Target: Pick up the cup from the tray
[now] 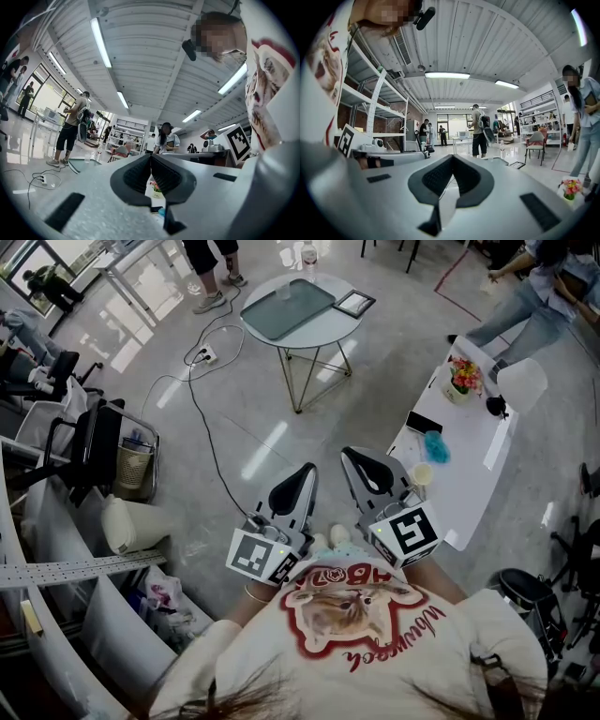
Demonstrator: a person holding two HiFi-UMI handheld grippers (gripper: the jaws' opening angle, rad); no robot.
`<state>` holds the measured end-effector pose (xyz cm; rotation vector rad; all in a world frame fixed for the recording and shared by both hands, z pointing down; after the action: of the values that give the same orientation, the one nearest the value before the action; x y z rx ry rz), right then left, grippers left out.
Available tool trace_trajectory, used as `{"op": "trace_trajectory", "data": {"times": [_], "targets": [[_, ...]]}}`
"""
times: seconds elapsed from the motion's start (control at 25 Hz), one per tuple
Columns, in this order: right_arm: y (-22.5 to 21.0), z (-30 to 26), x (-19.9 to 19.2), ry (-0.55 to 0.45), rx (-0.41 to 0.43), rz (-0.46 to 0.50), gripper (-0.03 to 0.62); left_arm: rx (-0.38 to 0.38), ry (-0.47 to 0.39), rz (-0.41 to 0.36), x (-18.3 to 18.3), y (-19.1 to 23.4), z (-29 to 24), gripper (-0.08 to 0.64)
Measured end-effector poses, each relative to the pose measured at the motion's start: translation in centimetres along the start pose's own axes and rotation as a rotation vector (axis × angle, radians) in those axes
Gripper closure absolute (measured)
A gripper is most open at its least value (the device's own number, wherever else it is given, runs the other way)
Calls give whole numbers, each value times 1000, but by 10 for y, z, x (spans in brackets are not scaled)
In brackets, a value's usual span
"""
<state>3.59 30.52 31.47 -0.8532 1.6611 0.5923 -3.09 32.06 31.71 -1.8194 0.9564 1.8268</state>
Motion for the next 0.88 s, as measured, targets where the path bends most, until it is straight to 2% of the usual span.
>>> {"op": "trace_trajectory", "data": {"times": [0.28, 0.64, 0.88], "targets": [[0, 3, 9, -47, 3, 11, 566, 16, -5, -13, -2, 5, 3, 546], [-6, 1, 9, -48, 37, 9, 566, 17, -4, -20, 0, 2, -11, 546], [-27, 3, 6, -49, 47, 4, 566, 43, -4, -17, -2, 2, -25, 546]]}}
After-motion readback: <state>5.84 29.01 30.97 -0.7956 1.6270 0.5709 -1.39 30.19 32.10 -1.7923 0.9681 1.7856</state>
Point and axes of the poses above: the fingertips, and each gripper's own axes: z backward along the fingers, y to its left, x out of its top, the point moved 1 cm from there along z, backward along the fingers, and after that the axes turned 11 degrees about y, right-handed, at the moved point
